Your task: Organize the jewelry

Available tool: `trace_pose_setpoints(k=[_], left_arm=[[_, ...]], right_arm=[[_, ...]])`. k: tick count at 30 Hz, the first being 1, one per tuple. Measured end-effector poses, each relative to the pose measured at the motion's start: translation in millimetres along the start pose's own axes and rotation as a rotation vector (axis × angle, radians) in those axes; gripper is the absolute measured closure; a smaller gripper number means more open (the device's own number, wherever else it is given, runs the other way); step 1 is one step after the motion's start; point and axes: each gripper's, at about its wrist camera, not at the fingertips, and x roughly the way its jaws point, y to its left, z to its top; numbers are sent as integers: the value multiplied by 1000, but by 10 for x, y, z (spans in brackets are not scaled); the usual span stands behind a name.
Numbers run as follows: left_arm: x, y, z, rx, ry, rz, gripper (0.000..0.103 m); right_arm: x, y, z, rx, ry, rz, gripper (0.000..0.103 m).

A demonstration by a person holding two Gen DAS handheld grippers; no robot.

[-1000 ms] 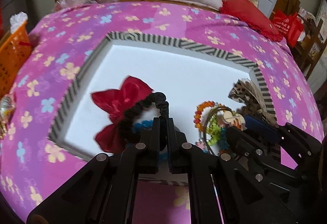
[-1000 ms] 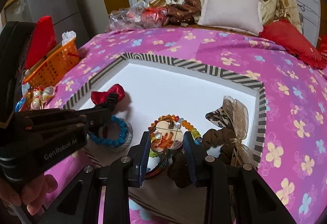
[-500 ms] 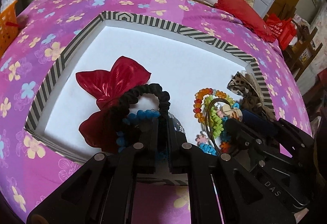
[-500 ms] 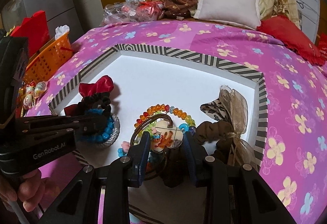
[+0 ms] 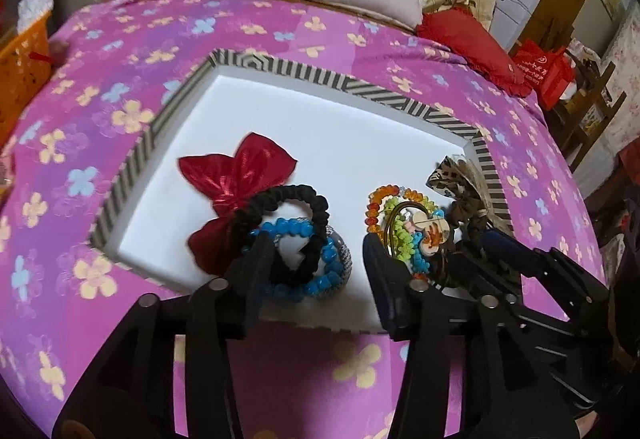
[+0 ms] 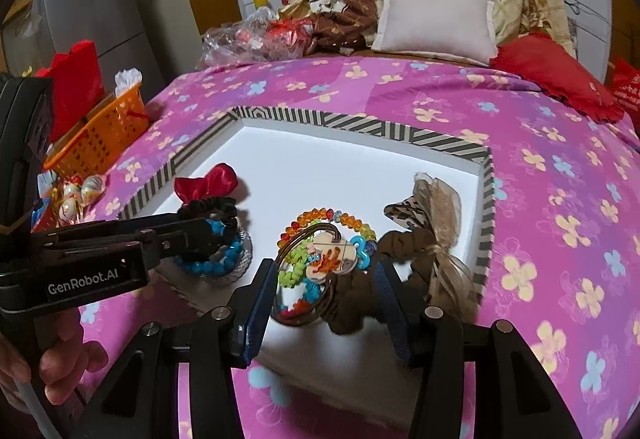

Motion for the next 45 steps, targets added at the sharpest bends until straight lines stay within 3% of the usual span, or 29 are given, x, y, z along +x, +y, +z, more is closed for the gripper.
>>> trace_pose_setpoints(k=[8,11,14,23,27,45], left_arm=[[-354,-29,-212,41,-73,153,50],[-480,-39,-314,50,-98,204,50],[-589,-36,-399,50,-111,232,50],[-890,-42,-564,38,-159,259,50],[-1022,-71,-587,37,-190,263,50],[-1328,-180,-656,45,-254,277,50]], right_arm=[[-296,21,-156,54,-27,-6,52],[-403,87,-205,53,-38,-12,41],[-499,172,-243,43,-52,-13,39],[-672,300,-282,53,-69,-13,38],[-747,338,-295,50,-81,-15,31],[-951,425,-304,37,-98,-14,29]])
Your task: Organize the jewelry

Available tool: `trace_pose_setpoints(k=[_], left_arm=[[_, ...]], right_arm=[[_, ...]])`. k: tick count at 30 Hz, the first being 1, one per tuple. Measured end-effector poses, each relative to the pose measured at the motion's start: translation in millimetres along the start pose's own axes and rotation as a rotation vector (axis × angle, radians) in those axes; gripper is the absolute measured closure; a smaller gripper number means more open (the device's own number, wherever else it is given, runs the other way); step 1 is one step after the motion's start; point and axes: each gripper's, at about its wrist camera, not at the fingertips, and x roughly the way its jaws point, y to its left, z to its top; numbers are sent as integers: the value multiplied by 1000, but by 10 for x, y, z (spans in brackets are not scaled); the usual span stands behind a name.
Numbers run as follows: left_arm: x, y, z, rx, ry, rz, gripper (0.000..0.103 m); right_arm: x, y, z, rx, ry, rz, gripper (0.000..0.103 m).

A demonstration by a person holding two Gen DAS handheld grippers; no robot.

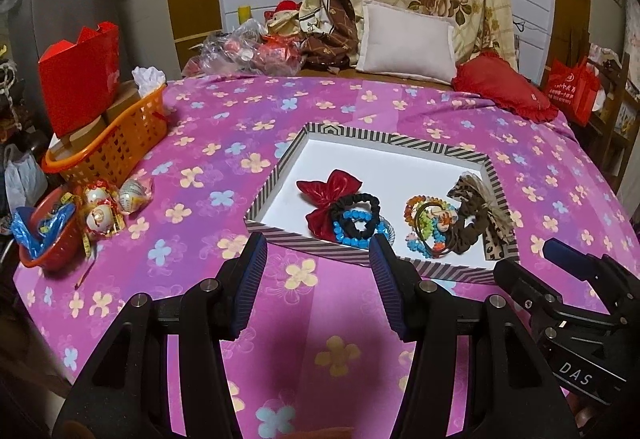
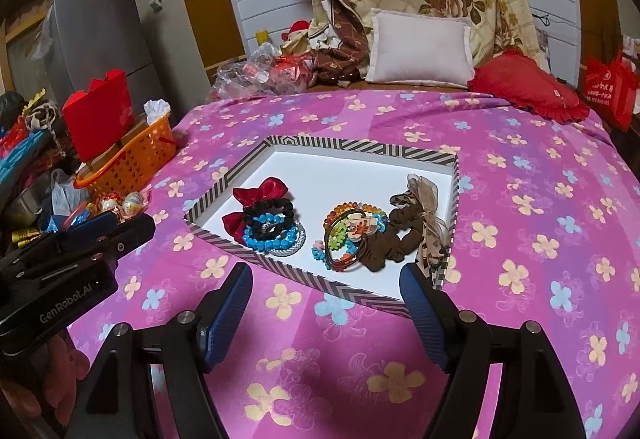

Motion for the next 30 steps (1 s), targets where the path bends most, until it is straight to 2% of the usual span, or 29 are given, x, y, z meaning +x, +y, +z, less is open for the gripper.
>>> trace_pose_setpoints(k=[30], left_arm=[[-103,-24,-7,9,-16,12,50]], right_arm=[[-54,13,-5,-2,4,5,28]])
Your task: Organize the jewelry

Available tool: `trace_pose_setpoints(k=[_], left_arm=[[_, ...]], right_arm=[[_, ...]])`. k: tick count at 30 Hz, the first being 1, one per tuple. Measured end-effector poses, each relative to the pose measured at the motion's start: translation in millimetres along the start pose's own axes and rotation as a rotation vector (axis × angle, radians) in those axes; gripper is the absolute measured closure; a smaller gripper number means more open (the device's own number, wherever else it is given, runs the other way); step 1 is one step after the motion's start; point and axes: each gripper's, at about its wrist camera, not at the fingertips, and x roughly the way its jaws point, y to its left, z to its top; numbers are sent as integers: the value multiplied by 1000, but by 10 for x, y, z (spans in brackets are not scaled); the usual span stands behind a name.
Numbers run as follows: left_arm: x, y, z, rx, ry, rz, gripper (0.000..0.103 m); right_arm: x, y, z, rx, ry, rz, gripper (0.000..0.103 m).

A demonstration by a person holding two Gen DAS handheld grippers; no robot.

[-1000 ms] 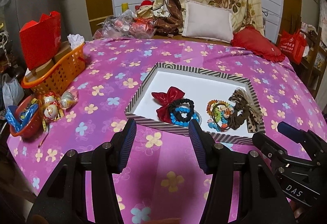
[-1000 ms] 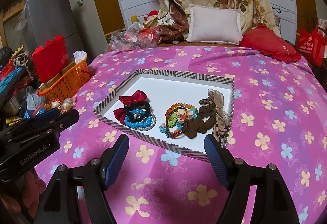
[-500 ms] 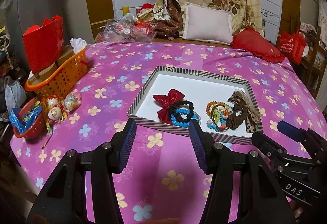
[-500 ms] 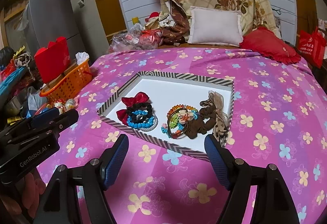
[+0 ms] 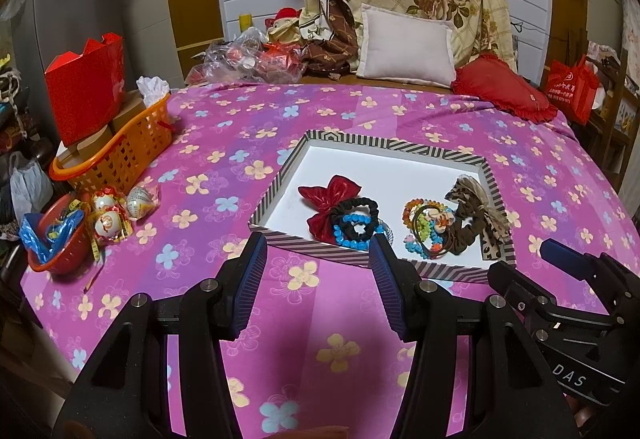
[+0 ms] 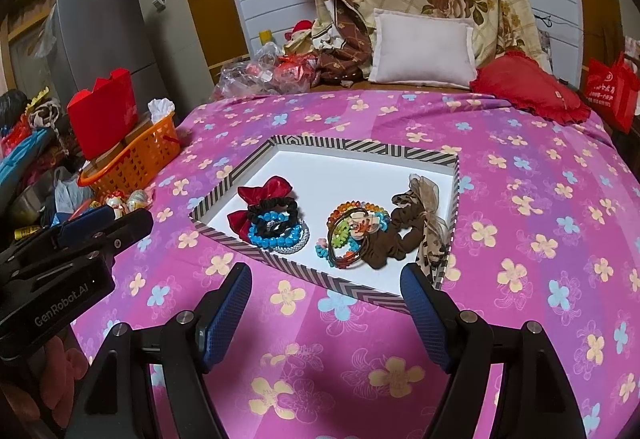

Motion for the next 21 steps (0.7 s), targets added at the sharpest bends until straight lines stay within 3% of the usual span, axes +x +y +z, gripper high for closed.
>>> trace_pose_setpoints(k=[21], left_arm=[[31,33,12,4,13,-2,50]], right_arm=[[63,-51,-34,9,15,6,28]])
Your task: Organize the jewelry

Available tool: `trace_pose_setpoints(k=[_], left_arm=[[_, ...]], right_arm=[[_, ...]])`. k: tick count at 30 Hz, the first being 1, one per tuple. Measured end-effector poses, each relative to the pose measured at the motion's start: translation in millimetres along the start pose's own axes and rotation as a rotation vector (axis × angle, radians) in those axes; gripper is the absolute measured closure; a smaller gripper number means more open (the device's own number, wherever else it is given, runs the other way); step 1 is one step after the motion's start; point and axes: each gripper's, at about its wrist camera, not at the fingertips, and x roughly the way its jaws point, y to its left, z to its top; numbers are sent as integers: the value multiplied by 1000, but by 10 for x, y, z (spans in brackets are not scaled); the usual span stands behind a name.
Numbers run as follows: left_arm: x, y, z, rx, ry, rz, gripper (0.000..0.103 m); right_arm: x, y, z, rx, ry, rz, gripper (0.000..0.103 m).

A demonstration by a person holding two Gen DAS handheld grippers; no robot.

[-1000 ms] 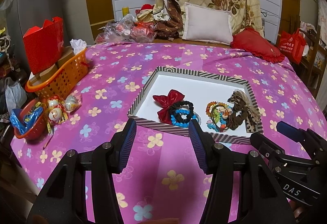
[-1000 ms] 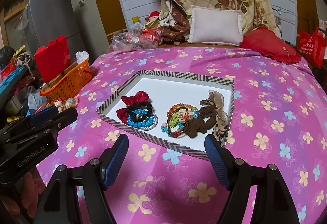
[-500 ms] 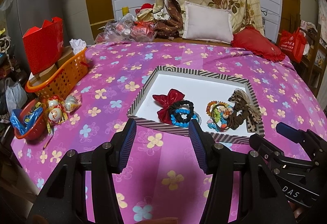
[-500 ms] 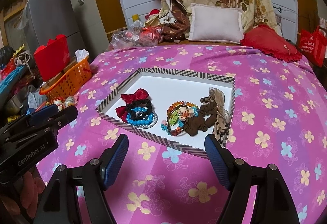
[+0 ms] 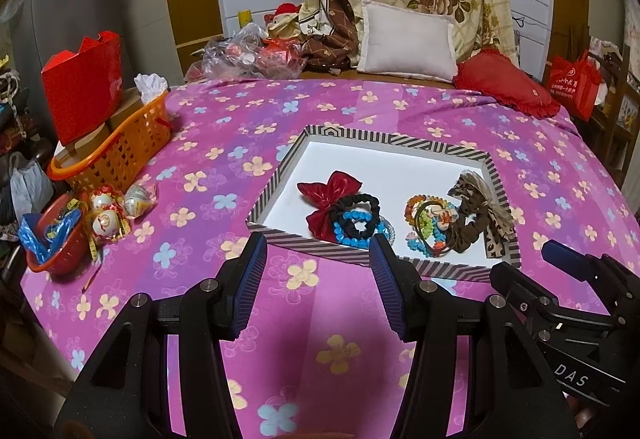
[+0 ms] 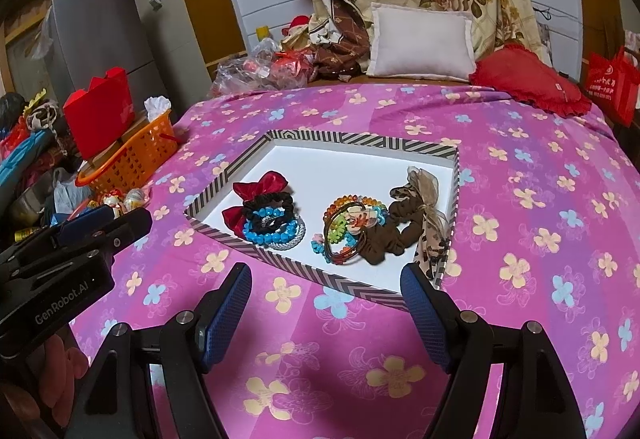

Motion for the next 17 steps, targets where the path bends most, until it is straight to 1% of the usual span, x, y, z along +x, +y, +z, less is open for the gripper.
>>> trace_pose_setpoints(k=[11,17], left_arm=[[138,-23,-20,8,16,-3,50],[227,15,-37,-2,39,-11,50]], right_arm=[[88,-48,-20,4,16,-1,28],[120,-171,-46,21,25,-12,28]])
